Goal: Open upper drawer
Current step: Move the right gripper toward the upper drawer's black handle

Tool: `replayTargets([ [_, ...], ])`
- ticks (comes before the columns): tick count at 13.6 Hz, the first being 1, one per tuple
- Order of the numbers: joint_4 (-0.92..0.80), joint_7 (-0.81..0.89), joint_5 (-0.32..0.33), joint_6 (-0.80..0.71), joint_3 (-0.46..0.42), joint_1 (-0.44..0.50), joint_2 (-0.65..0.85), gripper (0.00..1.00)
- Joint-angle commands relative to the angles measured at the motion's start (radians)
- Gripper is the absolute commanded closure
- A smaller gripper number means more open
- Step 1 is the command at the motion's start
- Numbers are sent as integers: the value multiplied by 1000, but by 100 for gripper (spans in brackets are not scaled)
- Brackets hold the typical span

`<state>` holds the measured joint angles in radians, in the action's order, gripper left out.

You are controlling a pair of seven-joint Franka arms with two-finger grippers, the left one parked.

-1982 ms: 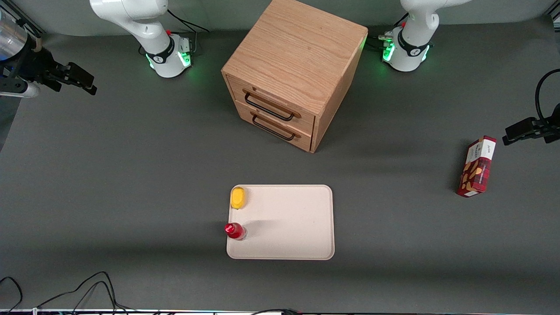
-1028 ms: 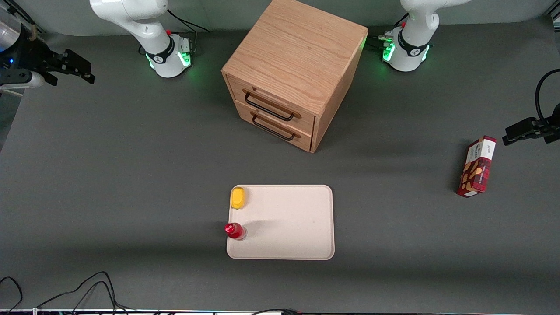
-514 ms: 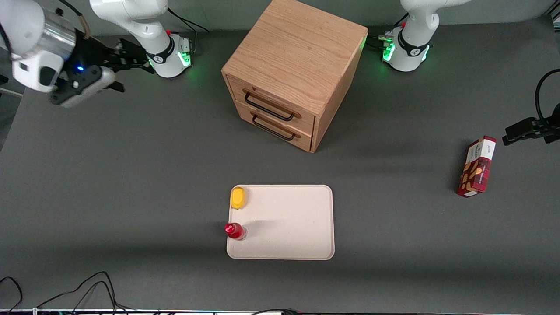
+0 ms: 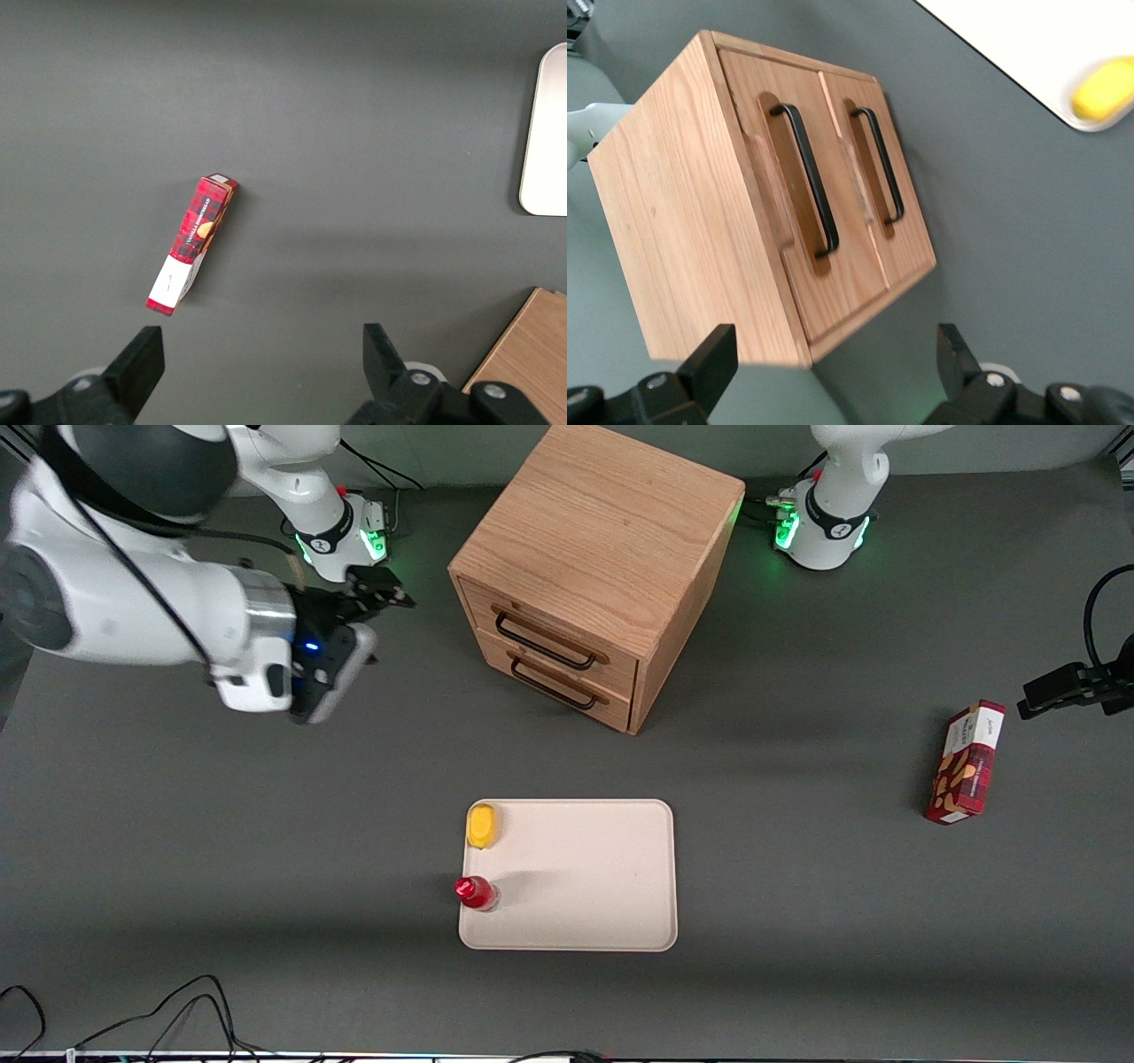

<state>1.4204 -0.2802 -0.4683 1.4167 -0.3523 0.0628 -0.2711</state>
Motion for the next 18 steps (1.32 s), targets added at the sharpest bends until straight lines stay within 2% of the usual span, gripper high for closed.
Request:
replayTargets([
  [1, -46, -16, -1, 71, -68, 20, -88, 0],
  [3, -41, -11, 25, 117, -85, 51, -128, 0],
  [8, 8, 2, 123, 238, -187, 52, -183, 0],
  [11, 77, 4, 141, 317, -200, 60, -195, 0],
  [13, 112, 4, 177, 340, -206, 61, -195, 0],
  [18, 169, 4, 181, 383, -237, 61, -189, 0],
])
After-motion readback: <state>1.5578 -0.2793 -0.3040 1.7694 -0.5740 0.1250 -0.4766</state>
